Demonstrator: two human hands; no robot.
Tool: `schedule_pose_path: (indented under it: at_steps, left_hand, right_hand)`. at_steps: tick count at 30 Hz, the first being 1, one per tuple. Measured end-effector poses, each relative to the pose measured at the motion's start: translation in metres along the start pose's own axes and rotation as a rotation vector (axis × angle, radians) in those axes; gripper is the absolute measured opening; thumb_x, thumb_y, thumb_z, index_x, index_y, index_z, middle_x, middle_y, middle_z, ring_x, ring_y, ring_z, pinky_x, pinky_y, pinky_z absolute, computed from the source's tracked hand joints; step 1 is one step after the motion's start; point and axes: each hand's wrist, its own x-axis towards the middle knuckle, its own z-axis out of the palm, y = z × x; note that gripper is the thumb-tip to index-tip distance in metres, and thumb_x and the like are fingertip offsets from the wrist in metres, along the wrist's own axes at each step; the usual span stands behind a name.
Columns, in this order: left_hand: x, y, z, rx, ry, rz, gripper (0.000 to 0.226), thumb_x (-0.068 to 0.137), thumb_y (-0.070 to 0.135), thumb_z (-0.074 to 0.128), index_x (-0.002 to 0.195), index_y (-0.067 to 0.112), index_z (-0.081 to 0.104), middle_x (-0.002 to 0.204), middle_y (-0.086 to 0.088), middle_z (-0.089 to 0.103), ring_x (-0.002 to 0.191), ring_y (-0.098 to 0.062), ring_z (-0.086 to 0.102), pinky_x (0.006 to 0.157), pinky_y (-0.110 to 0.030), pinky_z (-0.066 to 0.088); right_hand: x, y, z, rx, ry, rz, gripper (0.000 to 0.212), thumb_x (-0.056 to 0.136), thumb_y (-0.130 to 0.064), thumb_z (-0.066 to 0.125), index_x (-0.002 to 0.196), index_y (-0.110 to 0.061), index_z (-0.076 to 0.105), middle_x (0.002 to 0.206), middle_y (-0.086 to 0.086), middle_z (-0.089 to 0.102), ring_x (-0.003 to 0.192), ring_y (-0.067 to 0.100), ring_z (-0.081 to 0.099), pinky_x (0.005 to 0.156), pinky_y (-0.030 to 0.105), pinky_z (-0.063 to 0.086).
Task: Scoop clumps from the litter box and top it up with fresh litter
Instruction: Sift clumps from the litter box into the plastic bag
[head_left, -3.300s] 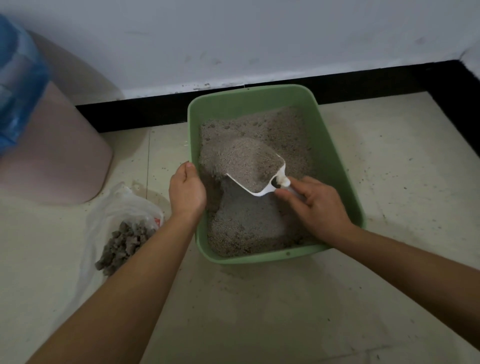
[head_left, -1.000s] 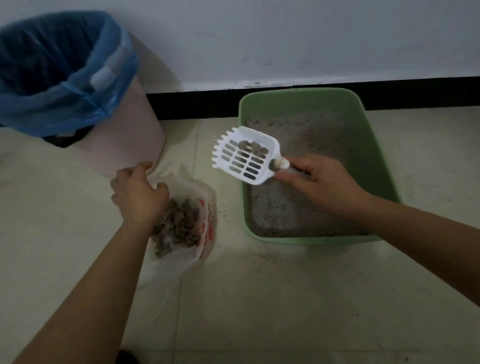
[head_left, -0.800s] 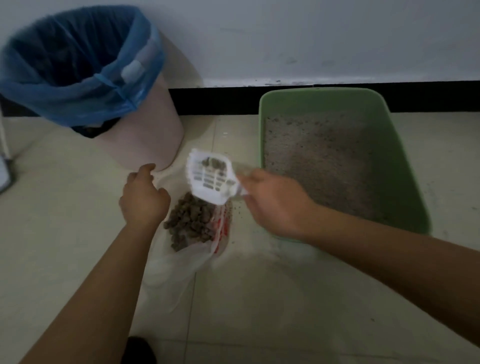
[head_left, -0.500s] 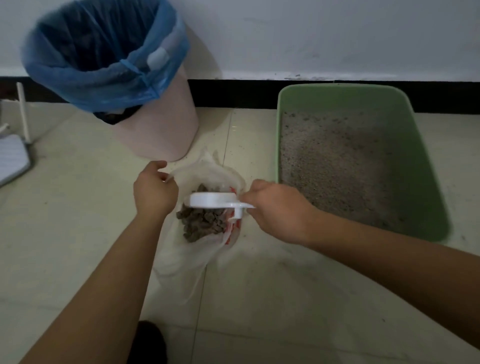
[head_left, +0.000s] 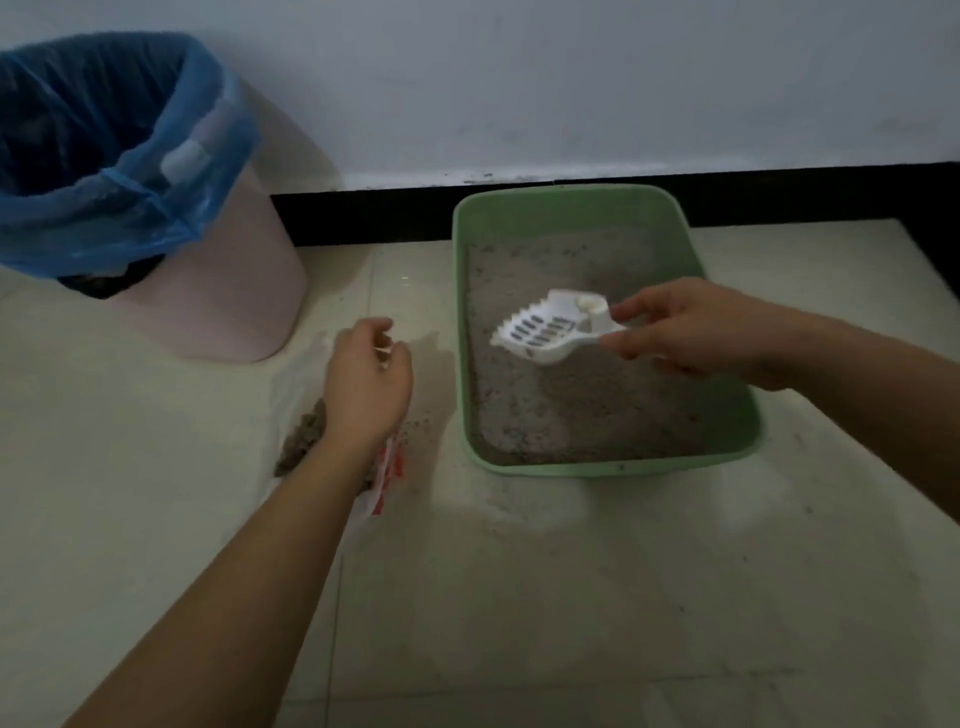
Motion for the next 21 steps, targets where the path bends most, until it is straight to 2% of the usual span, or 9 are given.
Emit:
schedule_pose_path:
  at_steps: [2, 4, 6, 8, 12, 16, 18, 21]
  left_hand:
    - [-0.006, 0.010, 0.024, 0.046, -0.128, -0.019, 0.036, 0.100, 0.026, 0.045, 0.130, 0.009, 0.055, 0.121, -0.011, 0.060, 0.106, -0.026, 0.057, 0.090, -0.032, 0.042]
    - [-0.013, 0.014, 0.044, 0.054, -0.188, -0.003, 0.032, 0.103, 0.024, 0.038, 0.113, 0.004, 0.061, 0.112, -0.017, 0.062, 0.104, -0.032, 0.056, 0.084, -0.035, 0.041]
    - [-0.019, 0.016, 0.057, 0.022, -0.187, -0.036, 0.031, 0.104, 0.022, 0.033, 0.087, 0.006, 0.053, 0.092, -0.016, 0.057, 0.089, -0.032, 0.054, 0.070, -0.035, 0.034]
    - [-0.023, 0.018, 0.067, -0.026, -0.133, -0.085, 0.030, 0.105, 0.021, 0.031, 0.079, 0.010, 0.042, 0.085, -0.013, 0.049, 0.080, -0.028, 0.048, 0.067, -0.032, 0.027]
    - [-0.027, 0.010, 0.083, -0.197, -0.034, -0.185, 0.029, 0.105, 0.025, 0.032, 0.093, 0.008, 0.052, 0.101, -0.016, 0.056, 0.092, -0.029, 0.051, 0.079, -0.035, 0.037]
    - [-0.026, 0.005, 0.089, -0.340, 0.003, -0.279, 0.031, 0.104, 0.026, 0.035, 0.107, 0.009, 0.060, 0.113, -0.012, 0.059, 0.105, -0.027, 0.054, 0.094, -0.038, 0.040]
    - [-0.026, 0.007, 0.088, -0.374, 0.016, -0.294, 0.031, 0.104, 0.027, 0.036, 0.114, 0.010, 0.061, 0.117, -0.008, 0.059, 0.107, -0.022, 0.052, 0.096, -0.033, 0.039]
    - [-0.027, 0.006, 0.089, -0.386, 0.027, -0.300, 0.032, 0.104, 0.026, 0.037, 0.120, 0.010, 0.060, 0.118, -0.004, 0.058, 0.108, -0.018, 0.050, 0.097, -0.030, 0.037]
  right_hand:
    - [-0.003, 0.012, -0.011, -0.003, -0.067, 0.123, 0.028, 0.085, -0.022, 0.076, 0.111, -0.025, 0.065, 0.060, -0.008, 0.065, 0.055, 0.011, 0.047, 0.046, 0.023, 0.036]
    - [-0.008, 0.020, -0.019, -0.009, -0.191, 0.204, 0.016, 0.086, -0.017, 0.074, 0.102, -0.017, 0.071, 0.065, -0.001, 0.064, 0.053, 0.010, 0.044, 0.046, 0.023, 0.031]
    - [-0.009, 0.025, -0.023, -0.051, -0.349, 0.256, 0.015, 0.090, -0.019, 0.067, 0.096, -0.006, 0.073, 0.067, 0.001, 0.061, 0.048, 0.009, 0.042, 0.045, 0.022, 0.026]
    - [-0.006, 0.027, -0.023, -0.111, -0.437, 0.298, 0.020, 0.093, -0.022, 0.063, 0.092, -0.004, 0.072, 0.061, -0.004, 0.062, 0.046, 0.008, 0.043, 0.043, 0.021, 0.026]
    - [0.005, 0.027, -0.009, -0.242, -0.485, 0.332, 0.021, 0.091, -0.029, 0.064, 0.081, -0.012, 0.073, 0.056, -0.007, 0.060, 0.049, 0.010, 0.035, 0.045, 0.022, 0.022]
    - [0.013, 0.020, 0.007, -0.251, -0.458, 0.311, 0.021, 0.086, -0.028, 0.069, 0.085, -0.009, 0.075, 0.065, 0.002, 0.058, 0.052, 0.016, 0.033, 0.047, 0.023, 0.022]
    - [0.011, 0.015, 0.017, -0.336, -0.425, 0.229, 0.020, 0.082, -0.027, 0.069, 0.075, -0.009, 0.073, 0.065, 0.005, 0.055, 0.053, 0.019, 0.037, 0.047, 0.023, 0.028]
    - [0.002, 0.013, 0.039, -0.430, -0.281, 0.112, 0.020, 0.082, -0.024, 0.067, 0.070, -0.009, 0.072, 0.066, 0.006, 0.063, 0.057, 0.021, 0.052, 0.054, 0.027, 0.043]
